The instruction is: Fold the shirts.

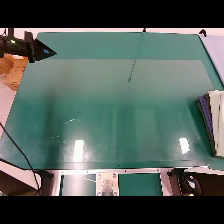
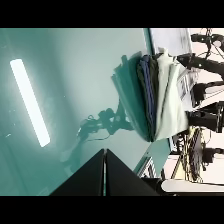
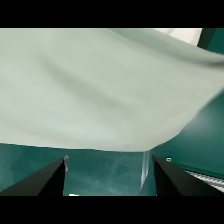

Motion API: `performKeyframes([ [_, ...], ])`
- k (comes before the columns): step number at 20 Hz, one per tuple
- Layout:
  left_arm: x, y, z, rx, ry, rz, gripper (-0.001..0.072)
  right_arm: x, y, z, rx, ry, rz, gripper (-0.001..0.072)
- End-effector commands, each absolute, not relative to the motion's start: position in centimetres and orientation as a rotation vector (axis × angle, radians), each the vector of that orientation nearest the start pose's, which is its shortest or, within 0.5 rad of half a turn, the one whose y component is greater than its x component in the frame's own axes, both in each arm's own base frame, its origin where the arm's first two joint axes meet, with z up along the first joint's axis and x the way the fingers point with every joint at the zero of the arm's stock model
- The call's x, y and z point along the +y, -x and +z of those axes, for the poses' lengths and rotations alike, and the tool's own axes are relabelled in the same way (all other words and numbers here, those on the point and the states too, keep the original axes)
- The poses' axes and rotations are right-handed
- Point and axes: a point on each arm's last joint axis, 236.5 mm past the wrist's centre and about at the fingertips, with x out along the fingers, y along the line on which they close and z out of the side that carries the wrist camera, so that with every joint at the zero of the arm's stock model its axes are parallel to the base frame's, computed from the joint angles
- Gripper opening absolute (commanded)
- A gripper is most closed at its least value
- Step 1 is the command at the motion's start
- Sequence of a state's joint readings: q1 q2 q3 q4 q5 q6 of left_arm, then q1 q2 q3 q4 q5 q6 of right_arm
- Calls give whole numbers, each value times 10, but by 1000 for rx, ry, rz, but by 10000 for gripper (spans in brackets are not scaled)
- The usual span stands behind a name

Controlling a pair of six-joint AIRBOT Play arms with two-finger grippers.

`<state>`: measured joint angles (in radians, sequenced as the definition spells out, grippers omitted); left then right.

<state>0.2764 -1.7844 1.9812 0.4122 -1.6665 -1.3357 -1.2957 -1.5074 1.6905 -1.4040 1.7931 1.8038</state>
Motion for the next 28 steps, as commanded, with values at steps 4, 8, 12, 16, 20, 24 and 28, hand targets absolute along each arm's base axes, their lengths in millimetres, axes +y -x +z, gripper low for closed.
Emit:
performKeyframes([
  [4,-89,-477,183,1036,724,-887,30,-351,-187,104,1029,-1209,-888,326],
  [8,-85,-483,193,1015,748,-810,27,-297,-309,157,911,-1009,-501,14],
  [12,-73,-449,182,1089,524,-635,27,-186,-372,155,1016,-770,-262,12],
  [16,-103,-382,165,1062,484,-614,27,-54,-350,105,1123,-584,-44,12],
  [20,-129,-296,96,1120,525,-582,28,25,-275,28,1158,-534,45,12],
  [24,-134,-267,79,1179,540,-599,29,51,-248,5,1174,-568,94,14],
  [28,-135,-266,79,1182,543,-601,29,56,-234,1,1239,-569,113,37],
])
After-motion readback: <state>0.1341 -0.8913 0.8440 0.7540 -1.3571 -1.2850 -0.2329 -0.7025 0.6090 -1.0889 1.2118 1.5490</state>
